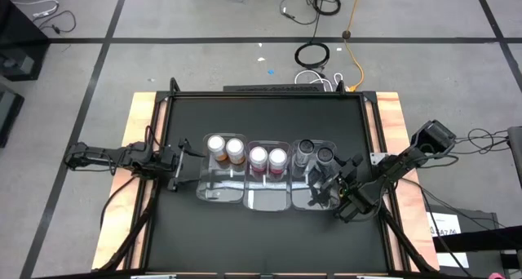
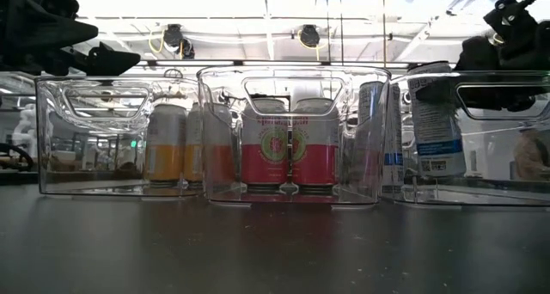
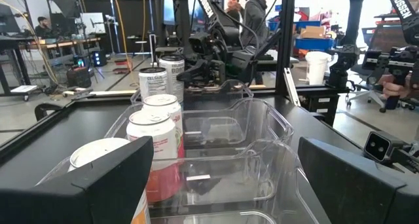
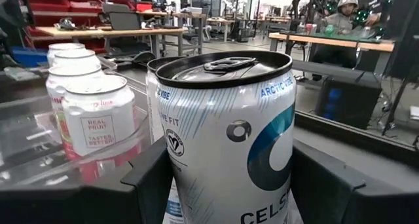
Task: Sort soda cans
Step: Adjust the blue soda can
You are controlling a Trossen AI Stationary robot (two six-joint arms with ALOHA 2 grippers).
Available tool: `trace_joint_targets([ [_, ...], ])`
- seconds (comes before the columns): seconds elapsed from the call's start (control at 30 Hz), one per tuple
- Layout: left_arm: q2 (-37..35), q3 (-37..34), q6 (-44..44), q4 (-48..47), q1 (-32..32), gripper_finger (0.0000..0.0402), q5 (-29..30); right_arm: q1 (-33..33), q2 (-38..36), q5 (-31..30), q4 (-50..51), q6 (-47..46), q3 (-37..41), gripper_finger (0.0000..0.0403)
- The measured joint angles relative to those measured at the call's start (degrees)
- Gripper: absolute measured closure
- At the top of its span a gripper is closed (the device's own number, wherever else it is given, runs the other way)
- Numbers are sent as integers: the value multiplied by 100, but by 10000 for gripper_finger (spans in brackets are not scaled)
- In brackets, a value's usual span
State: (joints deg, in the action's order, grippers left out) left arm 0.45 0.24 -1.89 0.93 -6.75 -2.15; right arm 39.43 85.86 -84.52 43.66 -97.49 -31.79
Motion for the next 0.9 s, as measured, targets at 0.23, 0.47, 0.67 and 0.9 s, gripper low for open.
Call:
trace_joint_targets([
  [0.23,0,-1,0,0,1,13,0,-42,8,-191,-1105,-400,725,160],
  [0.47,0,1,0,0,-1,13,0,-64,-11,-406,-1617,49,914,160],
  [0.67,0,1,0,0,1,13,-2,-126,-11,-410,-1629,73,914,160],
  [0.9,1,-1,0,0,0,13,-1,-425,-11,-412,-1710,71,913,160],
])
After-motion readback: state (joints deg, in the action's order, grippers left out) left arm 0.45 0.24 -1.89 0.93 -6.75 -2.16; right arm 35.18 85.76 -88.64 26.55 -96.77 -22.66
